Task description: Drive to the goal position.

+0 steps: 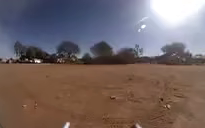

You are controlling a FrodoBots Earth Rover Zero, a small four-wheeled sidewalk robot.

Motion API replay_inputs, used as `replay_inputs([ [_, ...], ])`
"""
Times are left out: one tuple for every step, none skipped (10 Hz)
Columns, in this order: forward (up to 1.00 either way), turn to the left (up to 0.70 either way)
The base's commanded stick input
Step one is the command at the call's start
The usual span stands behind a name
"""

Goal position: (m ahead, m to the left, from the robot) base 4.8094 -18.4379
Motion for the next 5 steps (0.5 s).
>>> replay_inputs([
  [0.50, 0.50],
  [0.50, 0.50],
  [0.50, 0.50],
  [0.50, 0.00],
  [0.50, 0.00],
])
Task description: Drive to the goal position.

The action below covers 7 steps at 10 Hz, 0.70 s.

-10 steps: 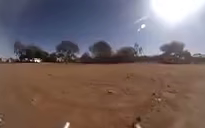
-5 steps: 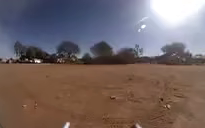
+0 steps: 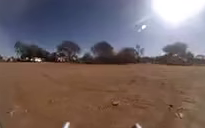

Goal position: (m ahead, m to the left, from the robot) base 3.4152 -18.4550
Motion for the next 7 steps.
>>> replay_inputs([
  [0.50, 0.00],
  [0.50, 0.00],
  [0.50, 0.00],
  [0.50, 0.00],
  [0.50, 0.00],
  [0.50, 0.00],
  [0.50, 0.00],
])
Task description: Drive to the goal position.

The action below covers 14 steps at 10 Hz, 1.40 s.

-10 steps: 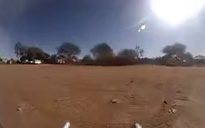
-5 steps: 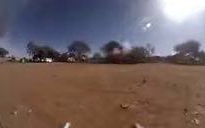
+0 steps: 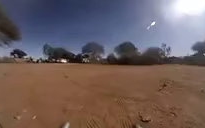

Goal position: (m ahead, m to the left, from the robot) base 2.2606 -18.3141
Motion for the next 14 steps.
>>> replay_inputs([
  [0.50, 0.00],
  [0.50, 0.00],
  [0.50, 0.00],
  [0.50, 0.00],
  [0.50, 0.00],
  [0.50, 0.00],
  [0.50, 0.00],
  [0.50, 0.00],
  [0.50, 0.00],
  [0.50, 0.00],
  [0.50, 0.00],
  [0.50, 0.00],
  [0.50, 0.00],
  [0.50, 0.00],
])
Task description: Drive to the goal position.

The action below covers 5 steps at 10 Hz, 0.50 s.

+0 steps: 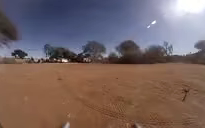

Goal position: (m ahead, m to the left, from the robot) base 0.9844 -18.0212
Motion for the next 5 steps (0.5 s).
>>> replay_inputs([
  [0.50, 0.00],
  [0.50, 0.00],
  [0.50, 0.00],
  [0.50, 0.00],
  [0.50, 0.00],
])
